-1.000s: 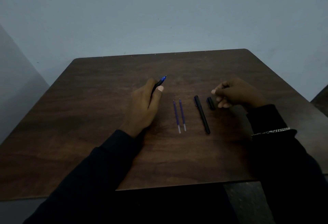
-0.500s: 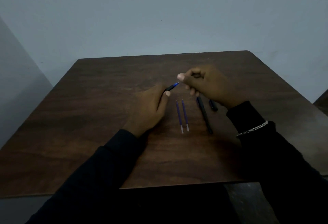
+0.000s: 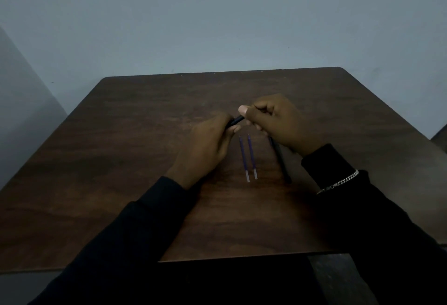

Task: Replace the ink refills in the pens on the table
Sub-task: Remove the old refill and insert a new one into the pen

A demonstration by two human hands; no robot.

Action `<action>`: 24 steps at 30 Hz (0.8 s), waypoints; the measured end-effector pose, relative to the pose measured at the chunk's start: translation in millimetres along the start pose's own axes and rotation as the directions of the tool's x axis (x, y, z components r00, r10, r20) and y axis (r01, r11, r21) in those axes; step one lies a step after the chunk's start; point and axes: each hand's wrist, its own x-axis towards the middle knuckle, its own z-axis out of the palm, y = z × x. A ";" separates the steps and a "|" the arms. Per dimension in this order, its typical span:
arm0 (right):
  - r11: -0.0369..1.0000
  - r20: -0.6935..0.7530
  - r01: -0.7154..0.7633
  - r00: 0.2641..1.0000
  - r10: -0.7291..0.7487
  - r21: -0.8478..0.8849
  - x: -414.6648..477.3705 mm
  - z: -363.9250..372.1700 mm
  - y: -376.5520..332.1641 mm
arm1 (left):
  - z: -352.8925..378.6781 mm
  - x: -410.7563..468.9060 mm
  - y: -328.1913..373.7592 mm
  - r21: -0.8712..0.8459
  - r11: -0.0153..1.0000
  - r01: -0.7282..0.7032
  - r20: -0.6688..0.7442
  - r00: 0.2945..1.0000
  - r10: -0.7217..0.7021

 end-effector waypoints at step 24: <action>0.996 0.064 0.084 0.994 -0.084 0.003 -8.9 2.6 13.2 | -3.6 -2.5 -10.1 -0.128 0.991 -0.038 0.043 0.998 0.044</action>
